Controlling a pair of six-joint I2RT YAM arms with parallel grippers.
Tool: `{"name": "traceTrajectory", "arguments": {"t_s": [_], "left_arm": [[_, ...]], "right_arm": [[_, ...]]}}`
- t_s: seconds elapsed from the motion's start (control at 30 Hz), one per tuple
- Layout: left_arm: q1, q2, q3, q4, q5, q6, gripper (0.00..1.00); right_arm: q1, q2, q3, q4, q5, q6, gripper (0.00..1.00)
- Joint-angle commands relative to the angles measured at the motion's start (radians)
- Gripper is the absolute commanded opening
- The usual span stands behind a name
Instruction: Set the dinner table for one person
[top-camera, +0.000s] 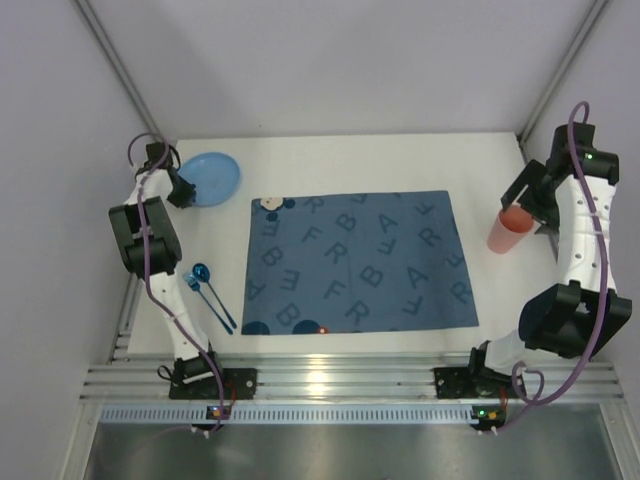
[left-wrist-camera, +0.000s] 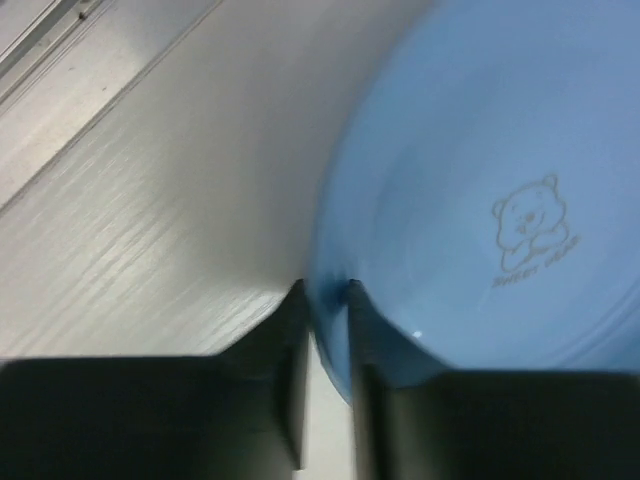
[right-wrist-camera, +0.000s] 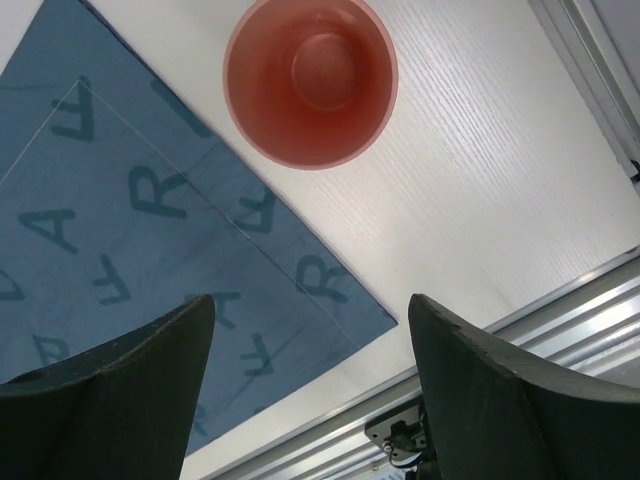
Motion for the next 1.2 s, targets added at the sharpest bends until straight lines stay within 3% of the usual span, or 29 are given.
{"name": "traceTrajectory", "arguments": {"t_s": [0.0,0.17,0.37,0.5,0.63,0.77,1.07,1.17], "left_arm": [[0.004,0.055,0.037,0.032,0.013,-0.025,0.03],[-0.011,0.051,0.078,0.012,0.052,-0.002,0.00],[-0.123,-0.076,0.060,-0.013,0.068,0.064,0.00],[-0.245,-0.168,0.014,-0.008,0.070,0.090,0.00],[-0.377,-0.268,-0.010,-0.010,0.097,0.082,0.00],[-0.497,-0.346,-0.035,-0.015,0.105,0.081,0.00],[-0.629,-0.484,-0.122,-0.016,0.137,0.085,0.00],[-0.631,-0.524,-0.171,0.010,0.168,0.085,0.00]], "right_arm": [[0.021,-0.033,0.002,0.001,-0.022,0.014,0.78],[0.065,-0.023,0.014,0.093,-0.158,0.007,0.77],[0.310,0.139,0.138,0.292,-0.482,0.023,0.80],[0.454,0.295,0.233,0.462,-0.701,0.140,0.81],[0.521,0.447,0.357,0.585,-0.772,0.201,0.81],[0.544,0.586,0.415,0.605,-0.798,0.225,0.82],[0.547,0.587,0.254,0.639,-0.747,0.201,0.79],[0.545,0.552,0.199,0.665,-0.737,0.201,0.74]]}}
